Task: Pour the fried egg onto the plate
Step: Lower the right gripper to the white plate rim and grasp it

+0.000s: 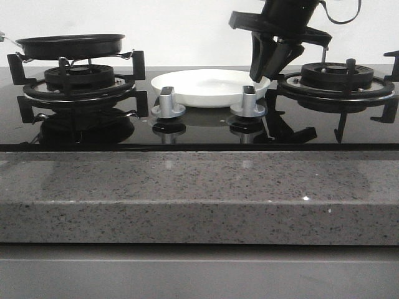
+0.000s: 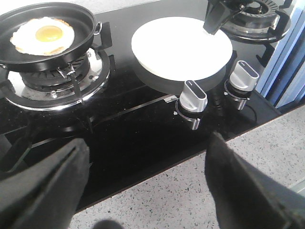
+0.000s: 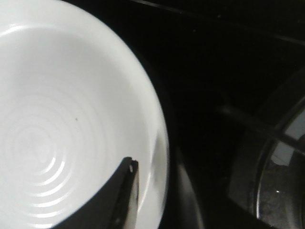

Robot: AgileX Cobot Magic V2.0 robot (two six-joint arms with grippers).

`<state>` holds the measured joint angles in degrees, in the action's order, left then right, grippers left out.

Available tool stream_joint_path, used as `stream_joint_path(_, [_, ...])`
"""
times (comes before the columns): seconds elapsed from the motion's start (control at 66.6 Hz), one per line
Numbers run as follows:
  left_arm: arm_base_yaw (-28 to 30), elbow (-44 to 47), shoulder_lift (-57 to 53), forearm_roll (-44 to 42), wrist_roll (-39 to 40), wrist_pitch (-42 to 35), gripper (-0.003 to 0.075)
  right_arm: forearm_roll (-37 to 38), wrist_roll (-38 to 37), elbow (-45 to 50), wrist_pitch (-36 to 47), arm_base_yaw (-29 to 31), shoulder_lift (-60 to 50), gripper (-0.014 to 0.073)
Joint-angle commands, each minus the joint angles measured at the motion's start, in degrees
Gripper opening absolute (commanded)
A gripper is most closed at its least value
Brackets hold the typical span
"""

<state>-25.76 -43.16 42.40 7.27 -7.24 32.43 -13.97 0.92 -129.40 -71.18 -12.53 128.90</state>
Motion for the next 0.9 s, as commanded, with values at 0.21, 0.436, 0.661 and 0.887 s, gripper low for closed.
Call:
stream_joint_path(0.21, [-0.6, -2.0, 0.1, -1.5, 0.0, -4.1, 0.0501, -0.3, 0.1, -1.7, -5.9, 0.0, -3.2, 0.0077])
stream_joint_path(0.436, [-0.6, -2.0, 0.1, -1.8, 0.0, -4.1, 0.0501, -0.3, 0.1, -1.7, -5.9, 0.0, -3.2, -0.0029])
stream_joint_path(0.661, [-0.6, -2.0, 0.1, -1.9, 0.0, -4.1, 0.0501, -0.3, 0.1, -1.7, -5.7, 0.0, -3.3, -0.0110])
stream_joint_path(0.887, [-0.6, -2.0, 0.1, -1.9, 0.0, -4.1, 0.0501, -0.3, -0.4, -4.6, -5.7, 0.2, -3.9, -0.0110])
